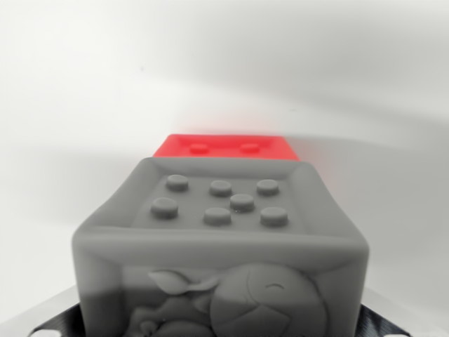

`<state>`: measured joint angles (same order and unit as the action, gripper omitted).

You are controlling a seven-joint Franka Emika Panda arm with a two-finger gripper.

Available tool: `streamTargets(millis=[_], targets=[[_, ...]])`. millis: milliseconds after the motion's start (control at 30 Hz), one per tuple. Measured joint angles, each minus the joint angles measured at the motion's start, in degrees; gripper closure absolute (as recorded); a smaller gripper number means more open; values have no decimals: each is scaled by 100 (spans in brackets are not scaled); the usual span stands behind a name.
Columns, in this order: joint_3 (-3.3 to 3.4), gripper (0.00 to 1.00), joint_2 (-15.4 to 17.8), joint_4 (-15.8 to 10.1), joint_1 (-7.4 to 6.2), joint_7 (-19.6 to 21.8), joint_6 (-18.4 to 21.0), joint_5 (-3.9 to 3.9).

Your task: Destack cube

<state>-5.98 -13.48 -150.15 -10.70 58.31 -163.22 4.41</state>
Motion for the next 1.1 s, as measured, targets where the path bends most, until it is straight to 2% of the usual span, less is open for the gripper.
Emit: streamTargets(millis=[267, 567, 1100], targets=[[-2, 100, 38, -2, 2, -7, 29, -6], [-30, 100, 221, -21, 15, -44, 178, -63], [-73, 100, 759, -72, 18, -186, 651, -268]])
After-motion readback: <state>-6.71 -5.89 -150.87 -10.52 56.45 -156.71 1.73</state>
